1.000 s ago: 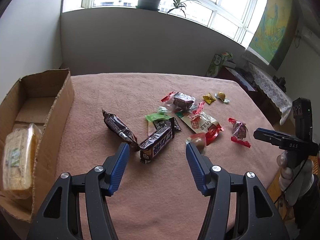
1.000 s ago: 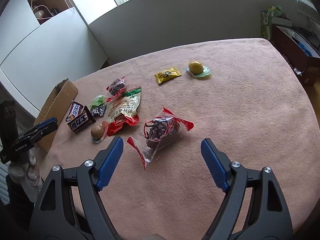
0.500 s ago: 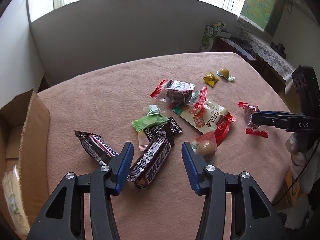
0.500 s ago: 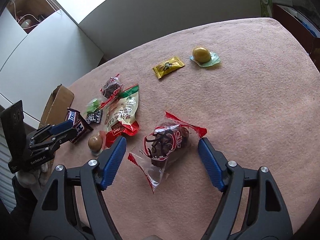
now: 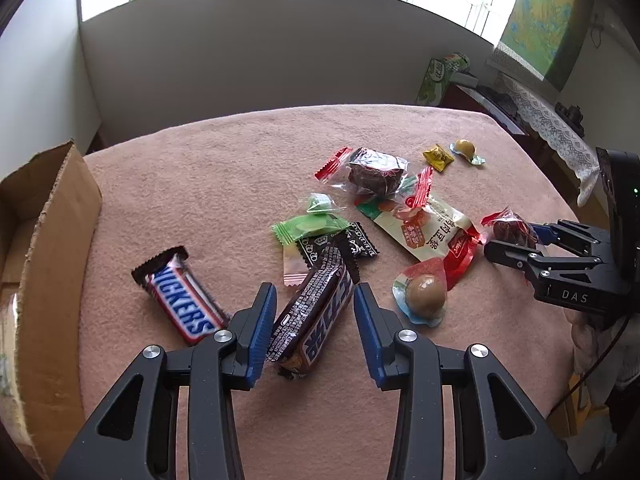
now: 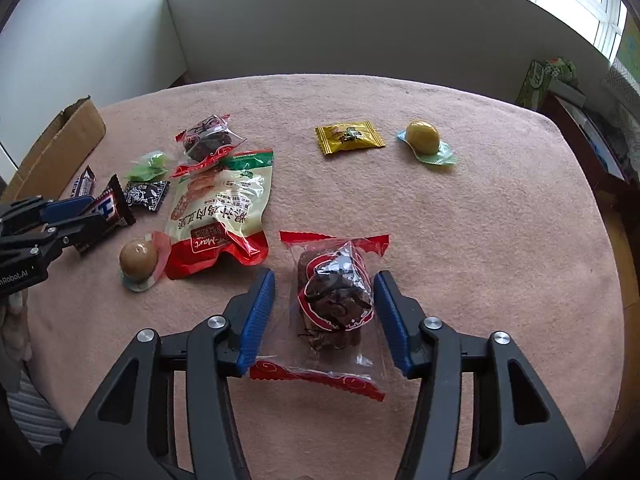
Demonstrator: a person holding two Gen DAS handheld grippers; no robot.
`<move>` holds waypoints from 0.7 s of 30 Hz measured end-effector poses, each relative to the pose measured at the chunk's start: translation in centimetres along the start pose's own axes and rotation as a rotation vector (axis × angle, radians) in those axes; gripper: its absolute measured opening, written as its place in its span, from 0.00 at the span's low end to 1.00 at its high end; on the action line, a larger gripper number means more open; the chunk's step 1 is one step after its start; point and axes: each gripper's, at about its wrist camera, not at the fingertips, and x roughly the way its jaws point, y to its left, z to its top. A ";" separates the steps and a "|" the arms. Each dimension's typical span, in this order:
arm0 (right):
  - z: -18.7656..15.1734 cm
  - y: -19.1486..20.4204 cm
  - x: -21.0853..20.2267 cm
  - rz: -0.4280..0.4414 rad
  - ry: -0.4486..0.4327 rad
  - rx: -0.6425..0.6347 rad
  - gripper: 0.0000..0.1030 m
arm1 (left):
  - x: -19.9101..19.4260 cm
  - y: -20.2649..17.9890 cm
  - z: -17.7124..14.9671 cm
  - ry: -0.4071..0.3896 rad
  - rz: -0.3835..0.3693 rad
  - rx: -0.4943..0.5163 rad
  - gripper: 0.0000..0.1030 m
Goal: Organize snacks
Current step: 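Grasp the Snickers bar with the left tool while the right tool grasps the dark candy bag, then carry the Snickers bar with the left tool while the right tool carries the candy bag into the box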
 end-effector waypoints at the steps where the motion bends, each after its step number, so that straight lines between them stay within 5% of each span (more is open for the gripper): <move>1: 0.0 0.0 0.0 0.001 -0.002 0.000 0.48 | 0.2 0.2 -0.2 0.008 0.005 0.005 0.37; 12: -0.6 -1.3 -1.0 0.023 -0.028 0.061 0.43 | -0.2 0.8 -1.4 0.015 -0.022 -0.054 0.28; 21: -1.1 -1.5 -2.8 0.078 -0.083 0.142 0.41 | -2.6 2.8 -3.6 -0.064 -0.136 -0.282 0.27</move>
